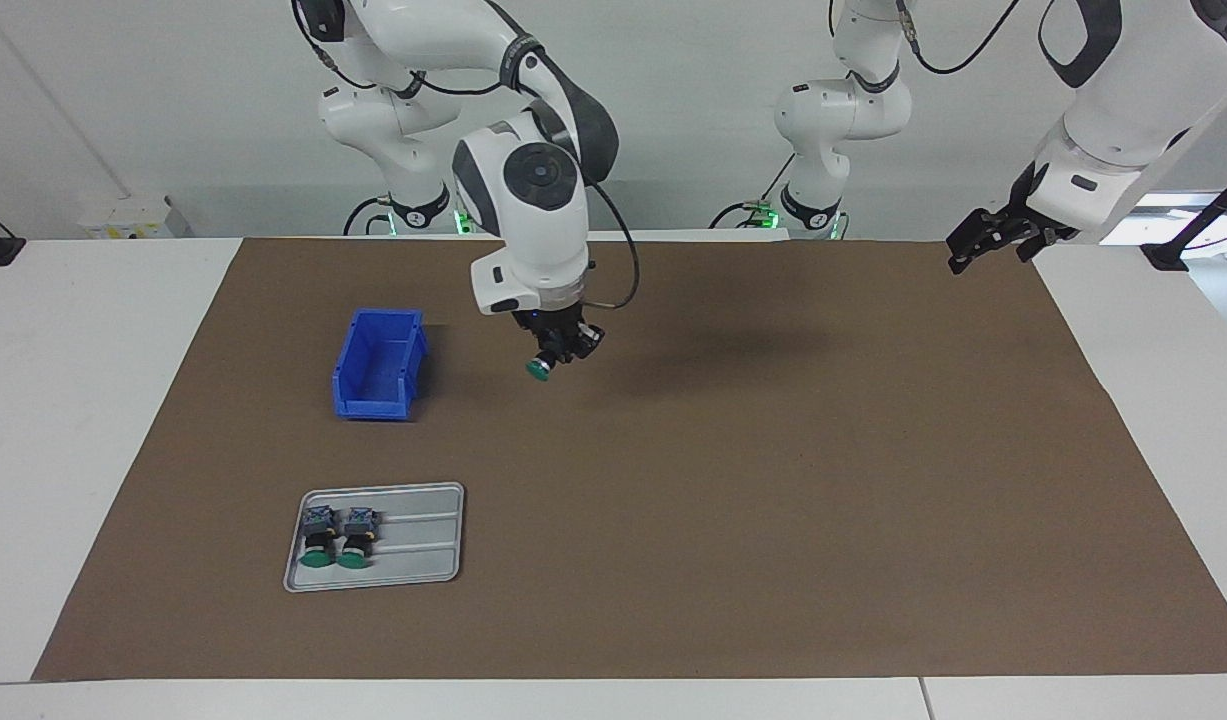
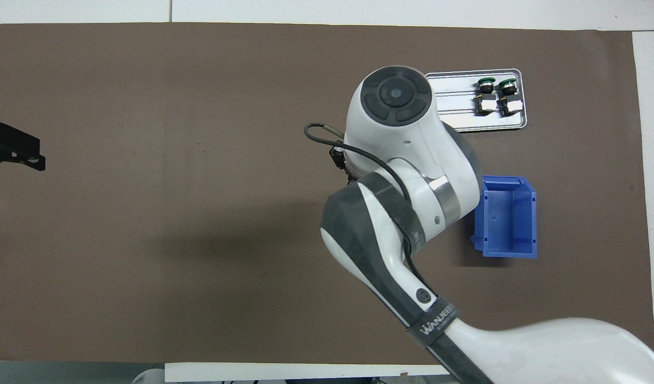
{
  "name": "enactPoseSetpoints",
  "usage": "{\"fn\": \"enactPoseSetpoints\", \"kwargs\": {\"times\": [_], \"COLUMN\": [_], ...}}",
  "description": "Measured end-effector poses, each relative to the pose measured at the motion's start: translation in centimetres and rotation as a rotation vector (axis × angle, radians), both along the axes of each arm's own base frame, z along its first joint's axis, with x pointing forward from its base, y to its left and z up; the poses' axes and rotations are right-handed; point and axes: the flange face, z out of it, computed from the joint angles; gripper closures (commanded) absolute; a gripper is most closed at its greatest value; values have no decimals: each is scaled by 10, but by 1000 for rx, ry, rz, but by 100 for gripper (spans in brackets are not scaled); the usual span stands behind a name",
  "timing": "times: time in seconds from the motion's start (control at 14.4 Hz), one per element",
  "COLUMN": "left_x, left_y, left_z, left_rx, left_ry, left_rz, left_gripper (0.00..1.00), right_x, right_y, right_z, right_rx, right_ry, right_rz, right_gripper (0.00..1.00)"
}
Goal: Place and press button with both arms
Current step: 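Carry the green button with the right gripper to the table center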
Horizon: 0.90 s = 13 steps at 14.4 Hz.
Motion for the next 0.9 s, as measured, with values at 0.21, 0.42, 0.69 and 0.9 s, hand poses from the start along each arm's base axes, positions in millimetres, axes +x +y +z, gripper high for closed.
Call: {"fn": "enactPoseSetpoints", "kwargs": {"times": [0.21, 0.42, 0.69, 0.9], "left_x": [-1, -1, -1, -1], "left_y": [0, 2, 5, 5], "left_z": [0, 0, -1, -1], "left_rx": [0, 1, 1, 1], "left_ry": [5, 7, 8, 8], "left_rz": [1, 4, 10, 11], "left_gripper": [0, 0, 0, 0], "right_x": [-23, -36, -31, -26], "right_y": [34, 48, 56, 52], "right_z": [-15, -47, -108, -116], "right_rx": [31, -3, -41, -32], "right_ry": [-29, 9, 46, 38], "right_rz": [-225, -428, -684, -724], "right_gripper": [96, 89, 88, 84]}}
